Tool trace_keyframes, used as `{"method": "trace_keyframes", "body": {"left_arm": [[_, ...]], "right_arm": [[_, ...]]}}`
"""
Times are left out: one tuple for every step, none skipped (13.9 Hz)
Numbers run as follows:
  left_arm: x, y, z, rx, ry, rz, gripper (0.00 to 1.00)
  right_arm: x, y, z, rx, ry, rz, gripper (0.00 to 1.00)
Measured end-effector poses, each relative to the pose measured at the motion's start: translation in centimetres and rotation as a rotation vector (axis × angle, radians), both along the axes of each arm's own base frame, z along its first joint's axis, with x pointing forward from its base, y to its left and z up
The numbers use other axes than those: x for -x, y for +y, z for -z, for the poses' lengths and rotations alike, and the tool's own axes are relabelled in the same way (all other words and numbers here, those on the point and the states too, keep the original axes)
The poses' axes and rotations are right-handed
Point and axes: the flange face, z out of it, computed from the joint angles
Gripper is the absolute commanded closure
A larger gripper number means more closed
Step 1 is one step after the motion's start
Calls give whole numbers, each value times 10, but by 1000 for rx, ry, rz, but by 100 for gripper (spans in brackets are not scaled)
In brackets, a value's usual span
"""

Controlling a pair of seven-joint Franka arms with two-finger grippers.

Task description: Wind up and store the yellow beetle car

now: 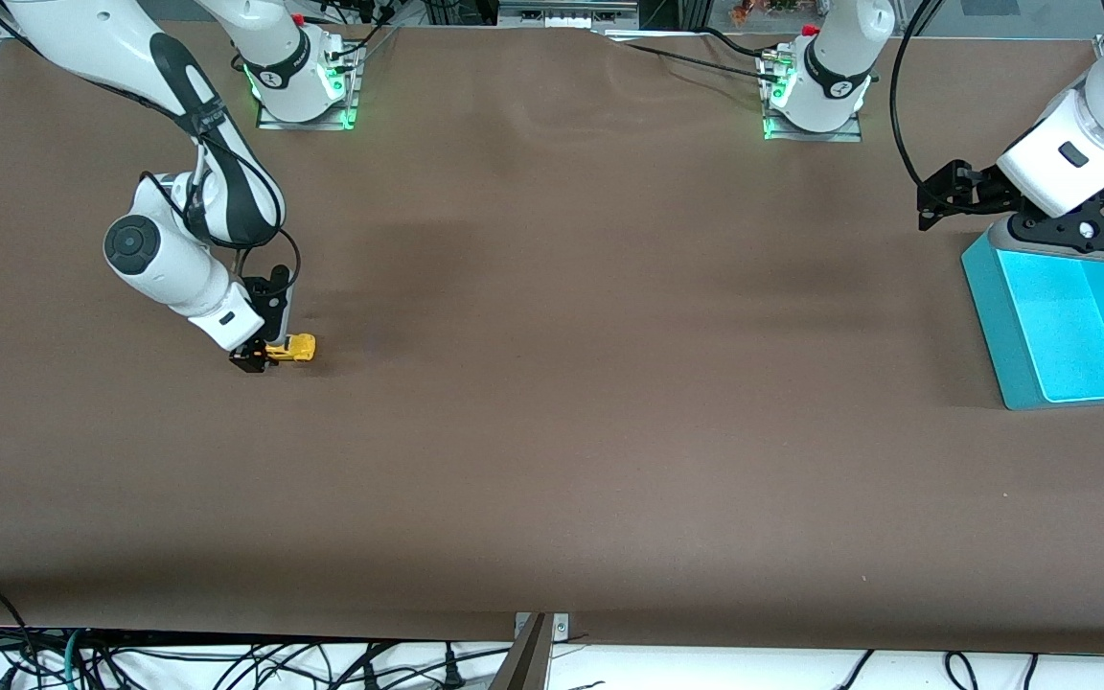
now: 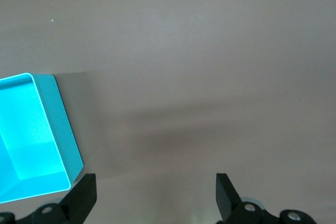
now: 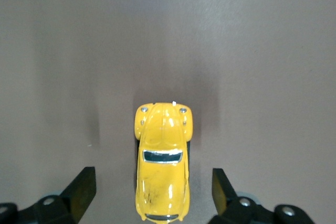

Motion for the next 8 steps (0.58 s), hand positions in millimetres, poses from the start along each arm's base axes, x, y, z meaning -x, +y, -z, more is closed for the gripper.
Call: {"method": "trace_keyframes", "body": {"left_arm": [[0, 0, 0, 0, 0, 0, 0], [0, 0, 0, 0, 0, 0, 0], [0, 0, 0, 0, 0, 0, 0], [0, 0, 0, 0, 0, 0, 0], [0, 0, 0, 0, 0, 0, 0], [0, 0, 0, 0, 0, 0, 0], [0, 0, 0, 0, 0, 0, 0], [0, 0, 0, 0, 0, 0, 0]], "right_arm": [[3, -2, 3, 0, -5, 0, 25], [6, -2, 5, 1, -9, -1, 37], [7, -3, 7, 1, -10, -1, 47], [7, -3, 7, 1, -11, -1, 57], [7, -3, 7, 1, -14, -1, 67], [6, -3, 5, 0, -24, -3, 76], [5, -3, 3, 1, -29, -9, 77], [4, -3, 2, 1, -32, -21, 78]]}}
